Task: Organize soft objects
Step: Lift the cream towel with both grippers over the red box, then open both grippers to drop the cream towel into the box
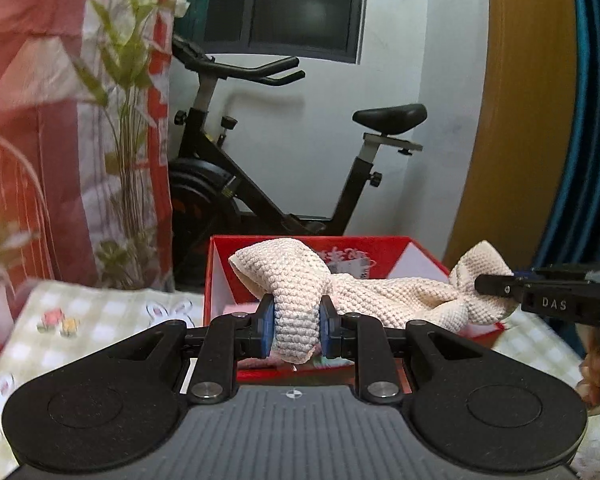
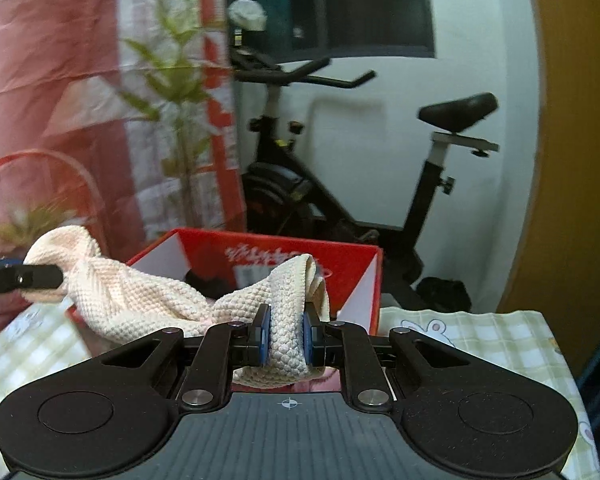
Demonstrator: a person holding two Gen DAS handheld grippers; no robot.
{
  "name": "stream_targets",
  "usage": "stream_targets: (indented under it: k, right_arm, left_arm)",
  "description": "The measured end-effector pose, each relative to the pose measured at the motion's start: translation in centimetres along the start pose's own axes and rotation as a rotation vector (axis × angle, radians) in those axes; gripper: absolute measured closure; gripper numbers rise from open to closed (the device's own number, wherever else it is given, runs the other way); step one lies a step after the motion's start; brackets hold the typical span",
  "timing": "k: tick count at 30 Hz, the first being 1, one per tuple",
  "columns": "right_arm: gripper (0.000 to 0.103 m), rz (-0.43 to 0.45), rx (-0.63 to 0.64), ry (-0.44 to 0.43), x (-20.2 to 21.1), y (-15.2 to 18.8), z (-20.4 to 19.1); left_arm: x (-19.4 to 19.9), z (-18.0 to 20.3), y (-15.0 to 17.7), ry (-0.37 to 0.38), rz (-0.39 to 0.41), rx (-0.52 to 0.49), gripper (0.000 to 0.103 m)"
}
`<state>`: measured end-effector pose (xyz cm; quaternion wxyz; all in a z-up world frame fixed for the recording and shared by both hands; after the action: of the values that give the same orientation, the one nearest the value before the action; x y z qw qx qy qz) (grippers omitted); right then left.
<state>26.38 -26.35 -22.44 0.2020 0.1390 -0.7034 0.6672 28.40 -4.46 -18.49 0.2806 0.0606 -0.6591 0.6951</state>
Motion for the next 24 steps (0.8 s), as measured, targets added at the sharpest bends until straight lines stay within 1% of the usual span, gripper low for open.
stream_targets:
  k: [2,4,7,9,11,19,22,24]
  right_arm:
    - [0.089,-0.014,0.033,0.020,-1.3,-0.2,-0.3]
    - [0.089,-0.038,0.047,0.028,-2.5,0.0,-0.6]
    - [0.089,-0.066,0.045,0.023,-3.9,0.5,-0.9]
    - [0.092,-0.088,0.045,0.013,-4.8,0.8,-1.3]
    - [0.092,-0.105,0.055,0.004,-5.5,1.2,-1.7]
    - [0.094,-0.164,0.061,-0.014,-7.4,2.9,-2.7]
    - [0.094,-0.175,0.068,-0.013,-7.5,3.3,-2.7]
    - [0.091,-0.172,0.069,-0.010,-7.3,3.3,-2.6]
  left_arm:
    - [-1.1,0.5,-0.2,-0.014,-0.009,-0.038,0.080]
    - [-2.3,0.8,0.0,-0.011,-0.046,-0.049,0.080]
    - [-3.8,0.5,1.0,0.011,-0.112,-0.016,0.080]
    - [-4.6,0.2,1.7,0.015,-0.144,-0.003,0.080]
    - [-5.4,-0.2,2.1,0.022,-0.171,0.009,0.080]
    - [-7.4,-0.3,3.3,0.022,-0.236,-0.024,0.080]
    - [-7.6,-0.5,3.4,0.026,-0.243,-0.024,0.079]
    - [-7.6,-0.6,3.3,0.028,-0.249,-0.018,0.075]
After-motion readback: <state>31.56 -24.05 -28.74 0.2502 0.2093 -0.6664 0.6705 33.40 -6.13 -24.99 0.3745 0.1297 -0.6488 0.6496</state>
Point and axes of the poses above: each gripper's, at about its wrist camera, not at the fingertips, and x roughly against the way its jaws point, z to its right, y to its underside, the point moved 8 cm from there along -x, roughly the way its jaws point, and after that the axes turned 7 degrees about x, right-handed, at the moved point
